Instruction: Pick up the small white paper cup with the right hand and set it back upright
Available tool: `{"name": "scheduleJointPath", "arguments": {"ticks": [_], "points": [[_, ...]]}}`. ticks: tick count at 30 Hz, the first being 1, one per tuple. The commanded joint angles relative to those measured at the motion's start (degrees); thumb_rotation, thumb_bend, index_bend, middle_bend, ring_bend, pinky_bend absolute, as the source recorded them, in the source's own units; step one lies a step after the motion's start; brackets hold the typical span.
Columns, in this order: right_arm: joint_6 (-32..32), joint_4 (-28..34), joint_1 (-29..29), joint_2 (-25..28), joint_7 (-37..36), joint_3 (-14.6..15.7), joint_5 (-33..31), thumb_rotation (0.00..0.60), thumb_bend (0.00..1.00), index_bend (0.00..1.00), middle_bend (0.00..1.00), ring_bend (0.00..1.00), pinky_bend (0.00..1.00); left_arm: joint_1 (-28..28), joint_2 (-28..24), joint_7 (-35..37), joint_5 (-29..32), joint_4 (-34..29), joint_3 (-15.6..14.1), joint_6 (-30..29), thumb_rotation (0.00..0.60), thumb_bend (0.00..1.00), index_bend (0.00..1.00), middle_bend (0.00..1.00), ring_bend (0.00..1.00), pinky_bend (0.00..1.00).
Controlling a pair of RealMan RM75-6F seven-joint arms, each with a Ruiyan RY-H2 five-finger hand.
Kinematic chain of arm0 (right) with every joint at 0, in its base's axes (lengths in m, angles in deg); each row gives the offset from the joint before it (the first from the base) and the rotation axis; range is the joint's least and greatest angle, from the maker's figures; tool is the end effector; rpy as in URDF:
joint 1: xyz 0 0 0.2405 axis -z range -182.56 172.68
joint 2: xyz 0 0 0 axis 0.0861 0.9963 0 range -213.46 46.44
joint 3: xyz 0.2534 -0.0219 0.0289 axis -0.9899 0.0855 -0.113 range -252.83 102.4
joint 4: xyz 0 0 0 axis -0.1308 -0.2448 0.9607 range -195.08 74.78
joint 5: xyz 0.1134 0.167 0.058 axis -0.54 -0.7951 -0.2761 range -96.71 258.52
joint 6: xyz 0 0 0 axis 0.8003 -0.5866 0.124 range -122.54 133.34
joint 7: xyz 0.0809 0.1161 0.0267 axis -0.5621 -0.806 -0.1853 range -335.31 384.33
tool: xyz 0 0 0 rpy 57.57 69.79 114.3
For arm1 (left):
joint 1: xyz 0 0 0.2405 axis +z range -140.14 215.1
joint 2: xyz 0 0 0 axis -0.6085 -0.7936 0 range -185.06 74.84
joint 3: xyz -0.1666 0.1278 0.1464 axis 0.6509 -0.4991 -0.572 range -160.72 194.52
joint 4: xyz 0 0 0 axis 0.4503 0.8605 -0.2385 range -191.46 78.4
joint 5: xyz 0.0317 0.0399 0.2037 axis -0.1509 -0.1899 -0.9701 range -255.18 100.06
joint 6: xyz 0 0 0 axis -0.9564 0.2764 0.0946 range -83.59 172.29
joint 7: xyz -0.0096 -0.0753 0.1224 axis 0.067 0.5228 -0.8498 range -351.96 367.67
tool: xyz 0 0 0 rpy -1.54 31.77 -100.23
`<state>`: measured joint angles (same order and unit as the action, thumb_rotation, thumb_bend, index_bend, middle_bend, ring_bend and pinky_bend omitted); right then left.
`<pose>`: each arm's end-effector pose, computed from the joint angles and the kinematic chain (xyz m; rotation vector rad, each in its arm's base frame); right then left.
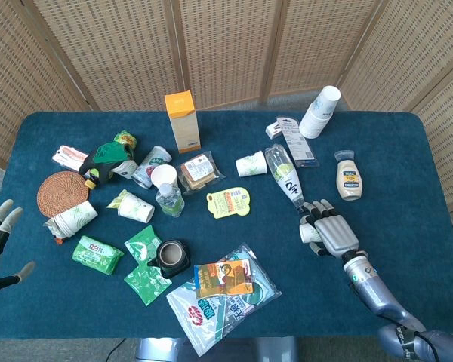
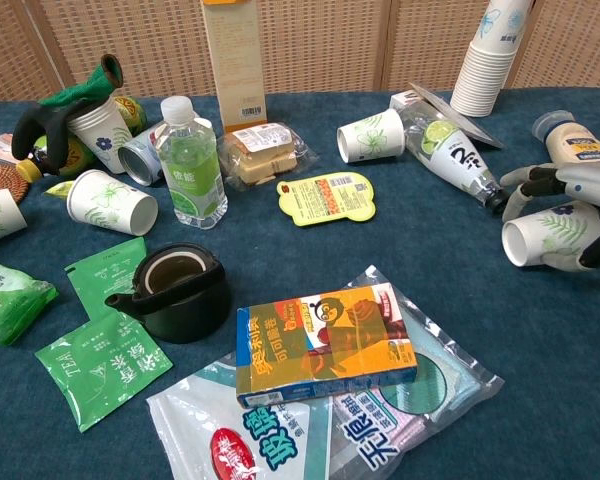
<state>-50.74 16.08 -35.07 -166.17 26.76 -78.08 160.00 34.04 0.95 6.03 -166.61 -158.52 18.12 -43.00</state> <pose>-0.2618 -0.3035 0.0167 1.8441 -1.0113 0.8012 -0.2844 0.1658 0.1859 -1.4157 -0.8844 -0.9215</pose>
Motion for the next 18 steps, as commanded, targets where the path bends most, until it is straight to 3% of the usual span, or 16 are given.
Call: {"name": "scheduleJointPath", "arguments": {"ticks": [1, 8, 18], "points": [[-1.25, -1.61, 0.56, -0.97, -1.89, 0.22, 1.22, 0.600, 0.38, 0.40, 0.00, 0.00, 0.00, -0.02, -0.02, 0.04, -0.03, -0.03, -0.03, 0.05, 0.600, 0.25, 0.00, 0.00, 0.00, 0.00], [-4.62, -0.47, 1.77, -1.07, -8.34, -0.21, 3.12, 0.600, 0.38, 0.42, 0.00, 0.00, 0.00, 0.05, 0.01, -0.02, -0.15, -0.04, -0.09, -0.06, 0.600, 0.25, 0.00, 0.00, 0.00, 0.00], [-7.91, 3.57, 3.87, 0.01, -33.26, -3.27, 2.98, 0.600, 0.39, 0.44, 0.00, 0.00, 0.02, -0.02, 0.23, -0.58, -0.49, -0.23, -0.32, 0.14, 0.600, 0.25, 0.00, 0.00, 0.00, 0.00]]}}
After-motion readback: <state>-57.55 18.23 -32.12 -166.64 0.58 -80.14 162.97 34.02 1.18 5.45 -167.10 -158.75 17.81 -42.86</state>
